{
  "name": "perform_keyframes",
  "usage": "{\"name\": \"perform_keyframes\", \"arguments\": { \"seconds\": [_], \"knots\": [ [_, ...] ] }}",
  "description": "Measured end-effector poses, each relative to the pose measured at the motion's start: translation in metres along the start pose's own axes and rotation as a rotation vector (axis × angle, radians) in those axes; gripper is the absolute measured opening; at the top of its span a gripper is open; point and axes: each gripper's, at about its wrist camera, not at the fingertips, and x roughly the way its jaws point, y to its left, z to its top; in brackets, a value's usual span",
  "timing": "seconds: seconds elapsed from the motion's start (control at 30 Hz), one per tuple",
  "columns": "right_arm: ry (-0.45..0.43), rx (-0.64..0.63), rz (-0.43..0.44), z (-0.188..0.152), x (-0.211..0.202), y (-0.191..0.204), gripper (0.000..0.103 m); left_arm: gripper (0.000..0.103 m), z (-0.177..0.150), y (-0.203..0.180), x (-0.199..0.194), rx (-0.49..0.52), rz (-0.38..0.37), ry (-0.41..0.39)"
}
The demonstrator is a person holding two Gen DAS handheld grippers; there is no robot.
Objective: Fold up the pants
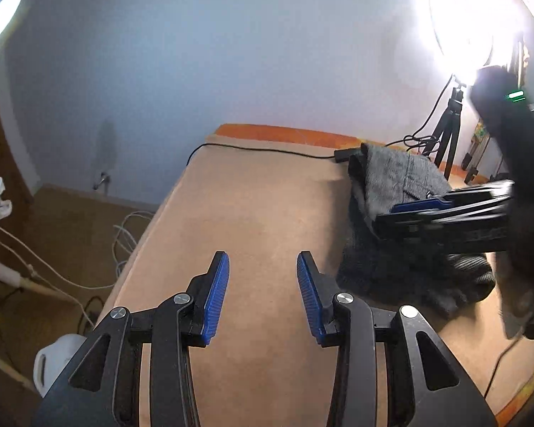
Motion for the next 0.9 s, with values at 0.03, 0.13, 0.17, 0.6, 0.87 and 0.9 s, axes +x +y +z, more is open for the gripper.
{"name": "perform_keyframes", "arguments": {
  "seconds": [0.03,0.13,0.17,0.6,0.87,0.9],
  "knots": [
    [-0.021,0.01,0.058,-0.003,-0.012,-0.004,0.046,0.039,0.002,-0.002,0.0,0.002,-0.002,-0.005],
    [-0.115,0.04,0.121,-0.019,-0.056,-0.022,0.059,0.039,0.013,-0.009,-0.004,-0.01,-0.029,-0.021],
    [-0.15,0.054,0.121,-0.028,-0.071,-0.031,0.059,0.039,0.015,-0.014,-0.004,-0.007,-0.042,-0.026],
    [-0.095,0.364,0.025,-0.132,-0.086,-0.14,0.044,0.039,0.035,-0.121,0.049,0.262,-0.082,0.044],
    [-0.006,0.216,-0.017,-0.148,-0.066,-0.11,0.038,0.048,0.016,-0.092,0.09,0.172,-0.025,0.147],
    [-0.003,0.206,-0.015,-0.149,-0.067,-0.107,0.037,0.047,0.017,-0.093,0.089,0.177,-0.022,0.141]
  ]
}}
